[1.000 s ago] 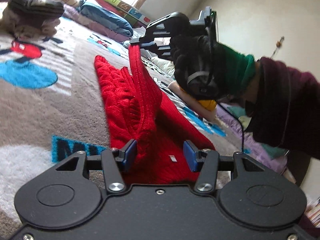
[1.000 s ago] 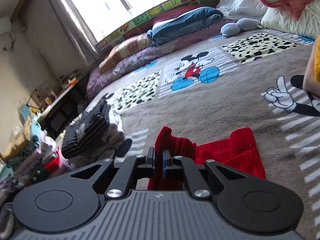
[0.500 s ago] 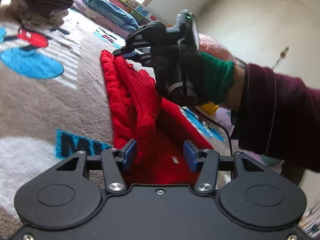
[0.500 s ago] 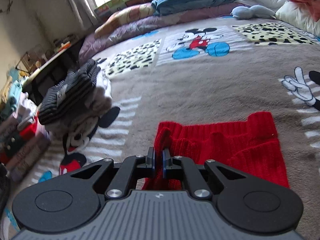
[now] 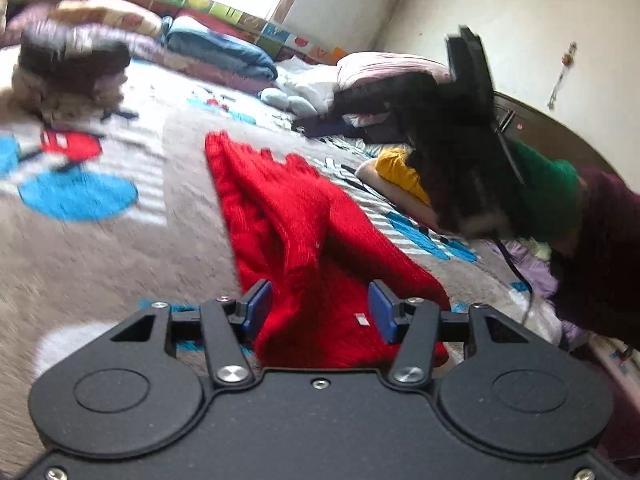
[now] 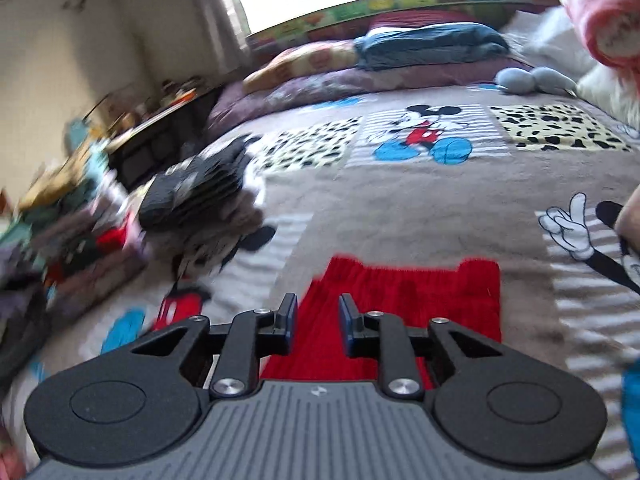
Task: Fold clothes
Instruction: 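Open the right gripper and release the sweater, then move the left gripper toward the folded sweater while the right gripper withdraws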
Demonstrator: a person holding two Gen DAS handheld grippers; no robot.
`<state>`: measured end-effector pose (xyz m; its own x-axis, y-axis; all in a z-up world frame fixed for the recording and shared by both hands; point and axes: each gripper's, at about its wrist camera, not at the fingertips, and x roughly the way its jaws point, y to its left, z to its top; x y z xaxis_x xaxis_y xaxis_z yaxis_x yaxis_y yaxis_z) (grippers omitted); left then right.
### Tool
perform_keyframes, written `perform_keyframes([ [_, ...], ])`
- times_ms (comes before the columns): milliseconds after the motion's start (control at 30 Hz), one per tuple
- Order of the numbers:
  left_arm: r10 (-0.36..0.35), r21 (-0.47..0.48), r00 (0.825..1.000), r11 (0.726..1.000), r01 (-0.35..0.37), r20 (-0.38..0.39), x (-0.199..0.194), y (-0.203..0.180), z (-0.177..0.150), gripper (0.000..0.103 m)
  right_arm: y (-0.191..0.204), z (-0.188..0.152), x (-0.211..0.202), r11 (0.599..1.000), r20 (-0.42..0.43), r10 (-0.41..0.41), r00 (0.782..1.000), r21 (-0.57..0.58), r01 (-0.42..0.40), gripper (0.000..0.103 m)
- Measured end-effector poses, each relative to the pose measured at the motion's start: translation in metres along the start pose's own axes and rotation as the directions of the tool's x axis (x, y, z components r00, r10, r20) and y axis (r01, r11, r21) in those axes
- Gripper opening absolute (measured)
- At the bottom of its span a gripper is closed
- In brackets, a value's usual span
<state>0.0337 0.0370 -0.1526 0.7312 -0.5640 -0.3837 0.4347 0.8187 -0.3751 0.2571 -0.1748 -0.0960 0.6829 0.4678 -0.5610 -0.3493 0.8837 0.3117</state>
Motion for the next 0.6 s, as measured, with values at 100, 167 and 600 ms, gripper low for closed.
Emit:
perform_keyframes([
  [100,0.002,0.112,1.0,0.994,-0.003,0.017,-0.007,-0.019,0.008,0.052,0.012,-0.025,-0.021,0.996,-0.023,0.021,1.0,-0.083,-0.023,0.025],
  [167,0.002,0.194,1.0,0.981,-0.005,0.014,-0.004,-0.033,0.013,0.052,0.02,-0.041,-0.029,0.99,-0.041,0.036,0.999,-0.138,-0.041,0.025],
  [600,0.122,0.412,0.973,0.911,-0.031,-0.197,0.071,-0.023,0.017,0.055,0.009,-0.063,-0.002,0.989,-0.083,0.05,0.995,-0.134,-0.061,0.023],
])
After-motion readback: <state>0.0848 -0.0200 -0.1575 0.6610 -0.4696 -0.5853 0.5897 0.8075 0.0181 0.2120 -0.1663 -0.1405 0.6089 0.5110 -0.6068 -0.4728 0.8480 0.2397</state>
